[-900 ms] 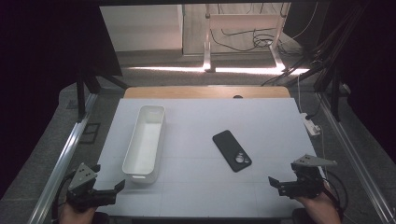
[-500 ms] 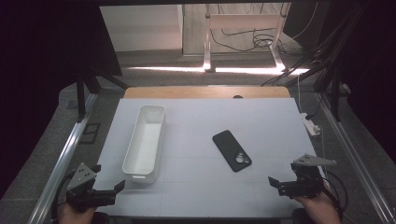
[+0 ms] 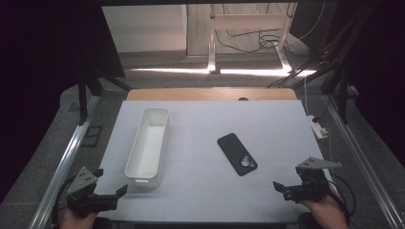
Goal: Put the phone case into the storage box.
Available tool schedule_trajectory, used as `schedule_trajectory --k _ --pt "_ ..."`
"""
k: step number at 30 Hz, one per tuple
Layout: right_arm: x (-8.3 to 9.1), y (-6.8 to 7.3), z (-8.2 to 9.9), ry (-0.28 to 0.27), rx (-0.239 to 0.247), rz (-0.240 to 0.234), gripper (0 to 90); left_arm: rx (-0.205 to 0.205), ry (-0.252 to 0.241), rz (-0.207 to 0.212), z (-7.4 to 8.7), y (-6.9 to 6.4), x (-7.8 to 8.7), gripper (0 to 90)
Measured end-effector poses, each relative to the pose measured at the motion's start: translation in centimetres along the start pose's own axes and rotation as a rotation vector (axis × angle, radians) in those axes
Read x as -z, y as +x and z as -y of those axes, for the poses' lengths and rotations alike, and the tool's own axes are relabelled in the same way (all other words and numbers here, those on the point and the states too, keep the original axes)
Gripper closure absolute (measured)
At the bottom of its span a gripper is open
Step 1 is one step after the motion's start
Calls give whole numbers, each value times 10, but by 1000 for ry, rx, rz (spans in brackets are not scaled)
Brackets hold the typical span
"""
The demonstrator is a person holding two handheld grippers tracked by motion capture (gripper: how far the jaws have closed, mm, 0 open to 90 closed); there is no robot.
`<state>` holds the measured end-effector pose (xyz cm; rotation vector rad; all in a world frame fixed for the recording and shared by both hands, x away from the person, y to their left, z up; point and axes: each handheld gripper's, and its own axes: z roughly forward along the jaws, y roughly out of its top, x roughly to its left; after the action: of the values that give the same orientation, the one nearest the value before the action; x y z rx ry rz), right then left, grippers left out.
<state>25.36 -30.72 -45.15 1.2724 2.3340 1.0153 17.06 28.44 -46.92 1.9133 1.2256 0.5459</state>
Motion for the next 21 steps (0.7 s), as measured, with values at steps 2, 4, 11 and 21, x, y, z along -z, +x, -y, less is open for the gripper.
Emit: schedule_trajectory --k 2,4,11,21 --pt "-1 0 -1 9 0 -1 0 1 0 2 0 0 0 0" --pt "-2 -1 -1 19 -3 -6 0 2 -1 3 0 0 0 0" --pt "-7 2 -6 12 35 -3 0 -6 0 2 0 -1 0 0" --pt "-14 2 -15 38 44 -13 0 -9 2 3 0 -1 0 0"
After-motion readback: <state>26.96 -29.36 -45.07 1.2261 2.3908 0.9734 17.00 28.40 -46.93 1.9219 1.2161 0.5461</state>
